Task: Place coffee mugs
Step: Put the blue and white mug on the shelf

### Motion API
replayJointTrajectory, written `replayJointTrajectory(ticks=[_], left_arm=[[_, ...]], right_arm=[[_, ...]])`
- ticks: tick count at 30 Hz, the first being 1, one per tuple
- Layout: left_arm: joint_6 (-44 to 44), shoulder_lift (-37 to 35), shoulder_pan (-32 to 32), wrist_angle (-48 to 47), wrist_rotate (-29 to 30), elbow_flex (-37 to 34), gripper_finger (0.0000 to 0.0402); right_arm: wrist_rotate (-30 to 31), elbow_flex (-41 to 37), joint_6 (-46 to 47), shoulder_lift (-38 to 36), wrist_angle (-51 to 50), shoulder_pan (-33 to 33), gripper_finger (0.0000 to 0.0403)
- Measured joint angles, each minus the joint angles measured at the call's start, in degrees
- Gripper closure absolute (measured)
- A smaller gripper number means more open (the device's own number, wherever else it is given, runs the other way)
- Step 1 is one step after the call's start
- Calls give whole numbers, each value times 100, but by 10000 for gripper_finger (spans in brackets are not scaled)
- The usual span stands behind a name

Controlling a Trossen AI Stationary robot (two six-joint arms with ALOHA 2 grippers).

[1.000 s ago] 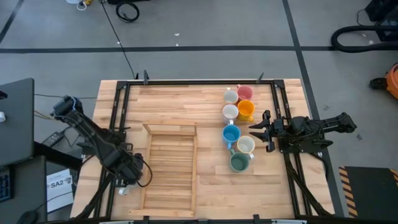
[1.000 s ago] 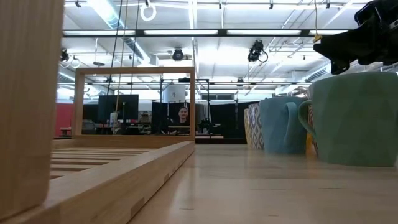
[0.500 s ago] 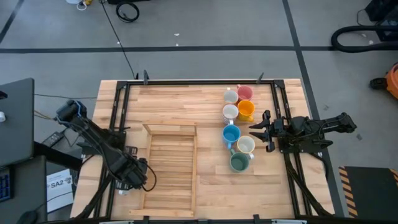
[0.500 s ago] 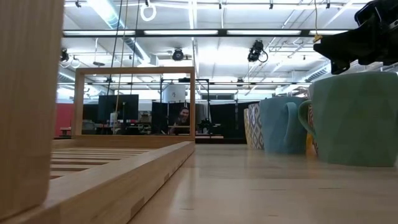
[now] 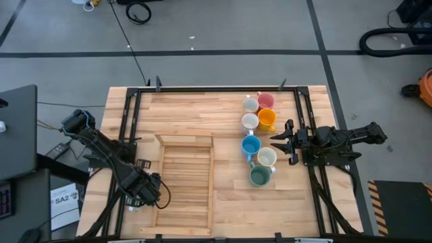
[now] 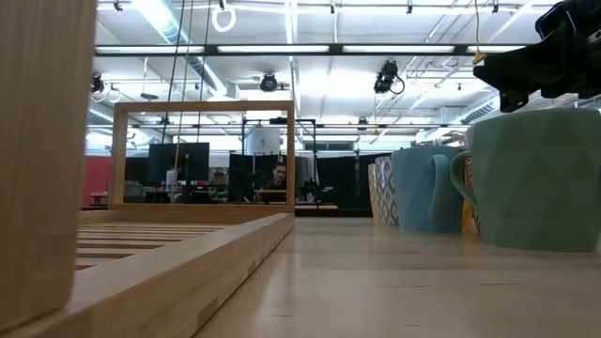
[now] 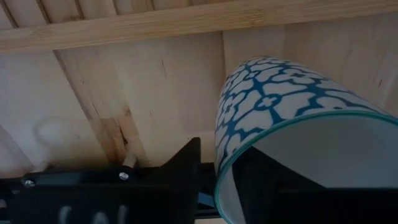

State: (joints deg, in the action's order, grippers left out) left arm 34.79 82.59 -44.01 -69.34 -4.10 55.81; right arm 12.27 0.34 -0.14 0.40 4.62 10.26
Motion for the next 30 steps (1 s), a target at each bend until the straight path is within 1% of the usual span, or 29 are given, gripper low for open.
replayJointTrajectory(ticks=[4,7,12,16,25,30], left_arm=[[-26,0,0,-6,-15,0,355],[-29,-17,0,-17,-48,7,373],[-143,-78,8,-58,-119,7,375],[-372,-86,43,-342,-185,151,372],[-700,-96,493,-1266,-210,1044,374],[-706,-96,981,-1347,-211,1461,374]], right_arm=[[1,0,0,0,0,1,279],[0,0,0,0,0,0,279],[0,0,0,2,0,0,279],[0,0,0,2,-1,2,279],[2,0,-2,0,0,0,279],[1,0,0,1,0,0,279]])
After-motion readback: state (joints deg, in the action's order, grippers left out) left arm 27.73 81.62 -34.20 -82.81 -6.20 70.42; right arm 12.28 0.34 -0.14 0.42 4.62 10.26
